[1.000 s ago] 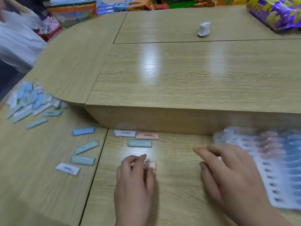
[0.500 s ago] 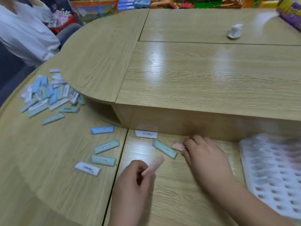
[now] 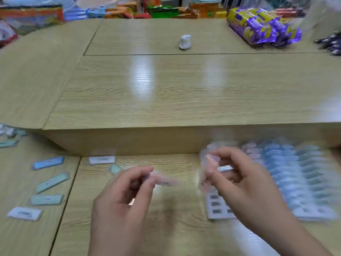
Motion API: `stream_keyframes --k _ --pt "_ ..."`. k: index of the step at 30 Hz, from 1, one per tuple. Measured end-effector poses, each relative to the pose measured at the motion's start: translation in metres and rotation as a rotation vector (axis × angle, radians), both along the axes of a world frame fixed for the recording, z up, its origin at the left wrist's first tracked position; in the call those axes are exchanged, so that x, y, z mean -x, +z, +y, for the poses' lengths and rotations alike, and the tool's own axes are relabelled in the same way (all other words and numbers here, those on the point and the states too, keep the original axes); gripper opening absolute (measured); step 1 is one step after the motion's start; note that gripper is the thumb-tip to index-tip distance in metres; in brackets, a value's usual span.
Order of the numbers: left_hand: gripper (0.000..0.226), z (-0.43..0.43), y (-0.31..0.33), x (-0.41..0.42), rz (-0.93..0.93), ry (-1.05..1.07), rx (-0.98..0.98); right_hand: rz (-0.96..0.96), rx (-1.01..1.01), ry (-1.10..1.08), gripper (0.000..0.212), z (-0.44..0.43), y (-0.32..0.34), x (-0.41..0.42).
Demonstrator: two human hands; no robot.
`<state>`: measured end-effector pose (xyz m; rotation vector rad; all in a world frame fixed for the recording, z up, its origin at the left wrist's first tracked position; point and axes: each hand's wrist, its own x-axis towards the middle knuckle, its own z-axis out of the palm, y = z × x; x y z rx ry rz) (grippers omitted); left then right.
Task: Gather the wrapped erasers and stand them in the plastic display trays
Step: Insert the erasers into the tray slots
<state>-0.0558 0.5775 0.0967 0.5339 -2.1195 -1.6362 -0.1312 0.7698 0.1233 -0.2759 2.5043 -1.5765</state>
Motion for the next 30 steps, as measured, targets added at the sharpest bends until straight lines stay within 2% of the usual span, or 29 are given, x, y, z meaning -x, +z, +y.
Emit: stream_keyframes --k 2,5,9,11,13,16,19,22,27,30 --pt "0.011 0.033 0.01 0.011 0.072 -0.086 0.029 0.057 0.008 -0.089 0.005 0.04 0.006 0.0" --pt "0.015 0.078 0.013 0.026 0.117 -0.198 0.07 0.14 -0.043 -0.218 0.004 0.103 0.002 0.006" --pt "0.015 0.132 0.007 0.042 0.108 -0.304 0.24 0.144 -0.112 -0.254 0.01 0.147 -0.009 0.014" --pt "0.007 0.152 -0.002 0.048 0.085 -0.321 0.264 0.177 -0.123 -0.226 0.014 0.152 -0.013 0.019" --pt "0.014 0.163 -0.012 0.055 0.052 -0.308 0.275 0.267 -0.194 -0.166 0.017 0.152 -0.02 0.025" --pt "0.013 0.173 -0.025 0.061 0.025 -0.292 0.346 0.306 -0.295 -0.088 0.013 0.15 -0.033 0.034" --pt "0.025 0.176 -0.033 0.065 0.044 -0.281 0.412 0.303 -0.362 -0.022 0.006 0.147 -0.046 0.042" --pt "0.025 0.178 -0.039 0.066 0.051 -0.278 0.417 0.346 -0.494 0.045 0.017 0.147 -0.055 0.046" --pt "0.022 0.18 -0.043 0.071 0.076 -0.338 0.495 0.501 -0.582 0.072 0.003 0.152 -0.053 0.047" --pt "0.018 0.182 -0.048 0.074 0.104 -0.357 0.569 0.565 -0.598 0.127 0.019 0.15 -0.058 0.049"
